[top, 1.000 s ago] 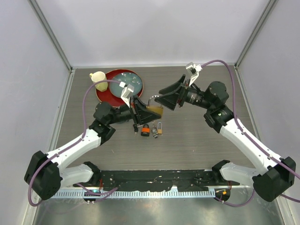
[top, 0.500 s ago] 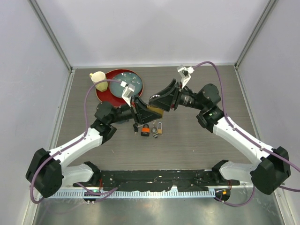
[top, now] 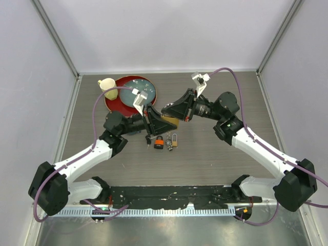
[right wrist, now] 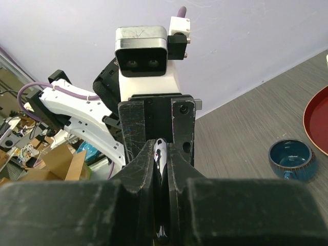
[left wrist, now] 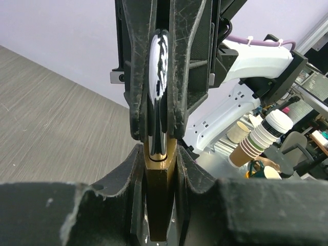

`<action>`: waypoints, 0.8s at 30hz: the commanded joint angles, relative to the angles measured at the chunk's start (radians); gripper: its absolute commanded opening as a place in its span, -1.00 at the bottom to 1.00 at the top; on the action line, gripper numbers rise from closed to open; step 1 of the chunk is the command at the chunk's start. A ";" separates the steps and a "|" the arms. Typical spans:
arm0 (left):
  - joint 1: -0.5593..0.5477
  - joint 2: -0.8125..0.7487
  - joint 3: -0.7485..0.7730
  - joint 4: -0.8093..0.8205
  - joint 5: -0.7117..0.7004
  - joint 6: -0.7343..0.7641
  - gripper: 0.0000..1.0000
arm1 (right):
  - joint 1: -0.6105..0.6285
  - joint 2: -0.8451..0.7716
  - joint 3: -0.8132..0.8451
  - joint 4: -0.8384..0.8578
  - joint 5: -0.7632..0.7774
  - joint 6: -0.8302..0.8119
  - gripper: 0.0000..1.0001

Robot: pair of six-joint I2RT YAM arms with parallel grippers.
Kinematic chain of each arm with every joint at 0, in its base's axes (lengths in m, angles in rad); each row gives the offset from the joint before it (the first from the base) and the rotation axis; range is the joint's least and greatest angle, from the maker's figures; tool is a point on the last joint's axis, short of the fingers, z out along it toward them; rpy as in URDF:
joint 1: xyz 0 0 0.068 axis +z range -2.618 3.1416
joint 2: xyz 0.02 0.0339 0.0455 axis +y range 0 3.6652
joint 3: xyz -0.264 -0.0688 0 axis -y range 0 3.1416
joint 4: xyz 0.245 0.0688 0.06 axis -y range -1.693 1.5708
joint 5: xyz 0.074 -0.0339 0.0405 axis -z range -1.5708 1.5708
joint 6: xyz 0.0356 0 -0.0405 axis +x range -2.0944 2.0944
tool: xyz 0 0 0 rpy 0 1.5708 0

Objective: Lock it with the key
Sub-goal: Lock the lock.

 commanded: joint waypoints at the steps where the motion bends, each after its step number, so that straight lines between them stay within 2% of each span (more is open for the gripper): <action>1: -0.006 -0.040 0.051 0.103 -0.048 0.050 -0.50 | 0.003 -0.044 0.030 -0.069 0.098 -0.036 -0.97; 2: -0.006 -0.048 0.048 0.081 -0.057 0.058 -0.20 | 0.003 -0.052 0.036 -0.089 0.133 -0.053 -0.97; 4: -0.004 -0.059 0.043 0.051 -0.091 0.062 0.03 | 0.000 -0.079 0.039 -0.138 0.173 -0.064 -0.97; 5: -0.006 -0.063 0.039 0.023 -0.098 0.071 0.20 | -0.007 -0.089 0.036 -0.150 0.193 -0.067 -0.97; 8: -0.004 -0.085 0.008 0.009 -0.143 0.078 0.43 | -0.030 -0.129 0.021 -0.166 0.258 -0.052 -0.97; 16: -0.002 -0.129 -0.081 -0.011 -0.240 0.056 0.51 | -0.116 -0.216 -0.037 -0.155 0.333 0.048 -0.98; 19: -0.004 -0.105 -0.084 0.035 -0.200 0.021 0.50 | -0.130 -0.228 -0.034 -0.155 0.328 0.054 -0.98; 24: -0.013 0.022 -0.056 0.184 -0.148 -0.076 0.43 | -0.133 -0.227 -0.034 -0.150 0.324 0.065 -0.98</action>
